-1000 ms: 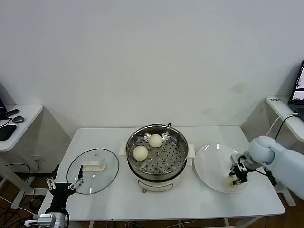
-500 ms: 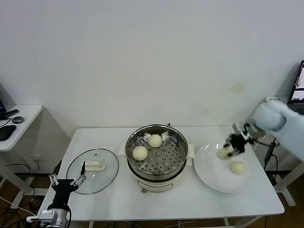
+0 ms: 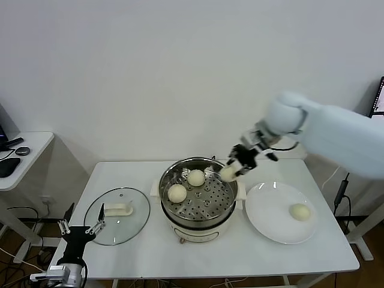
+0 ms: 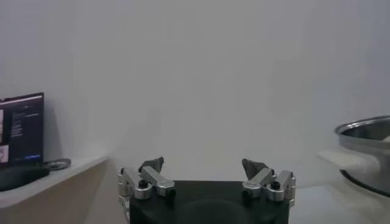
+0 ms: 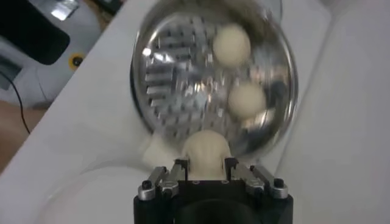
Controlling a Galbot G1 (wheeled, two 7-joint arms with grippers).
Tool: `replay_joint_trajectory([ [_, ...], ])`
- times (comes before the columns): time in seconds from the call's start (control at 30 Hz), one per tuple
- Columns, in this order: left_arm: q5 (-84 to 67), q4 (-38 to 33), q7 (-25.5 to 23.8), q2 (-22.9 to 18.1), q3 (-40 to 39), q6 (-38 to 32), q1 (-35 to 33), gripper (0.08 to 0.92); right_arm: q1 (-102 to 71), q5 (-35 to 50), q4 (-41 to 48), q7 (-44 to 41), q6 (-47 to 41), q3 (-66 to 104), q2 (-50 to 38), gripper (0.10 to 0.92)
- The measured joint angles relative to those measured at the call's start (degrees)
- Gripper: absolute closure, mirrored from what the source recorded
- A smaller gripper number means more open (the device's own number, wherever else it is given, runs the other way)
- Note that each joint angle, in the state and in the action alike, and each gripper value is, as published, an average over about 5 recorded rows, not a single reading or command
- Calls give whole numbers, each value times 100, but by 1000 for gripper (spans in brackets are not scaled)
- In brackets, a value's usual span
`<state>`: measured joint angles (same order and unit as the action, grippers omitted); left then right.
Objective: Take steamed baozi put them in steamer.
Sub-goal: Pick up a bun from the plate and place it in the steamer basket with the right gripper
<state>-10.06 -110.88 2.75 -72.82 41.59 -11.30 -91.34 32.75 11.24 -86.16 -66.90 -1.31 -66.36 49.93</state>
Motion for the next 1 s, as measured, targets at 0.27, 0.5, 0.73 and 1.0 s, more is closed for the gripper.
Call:
replay_joint_trajectory([
  [0.27,-25,0,0,1,92,-6,-9,177,-86,-319,296,283,784,-494,1043,625],
  [0.5,-45,8,0,-19,113,-20,-10,177,-240,-802,499,431,1463,-755,1542,607],
  [0.73,-46,16,5,-42,126,-27,-24,177,-348,-1194,616,470,1957,-874,1771,580],
  [1.0,-46,14,7,-58,135,-27,-31,177,-360,-1380,600,419,2271,-962,1842,566],
])
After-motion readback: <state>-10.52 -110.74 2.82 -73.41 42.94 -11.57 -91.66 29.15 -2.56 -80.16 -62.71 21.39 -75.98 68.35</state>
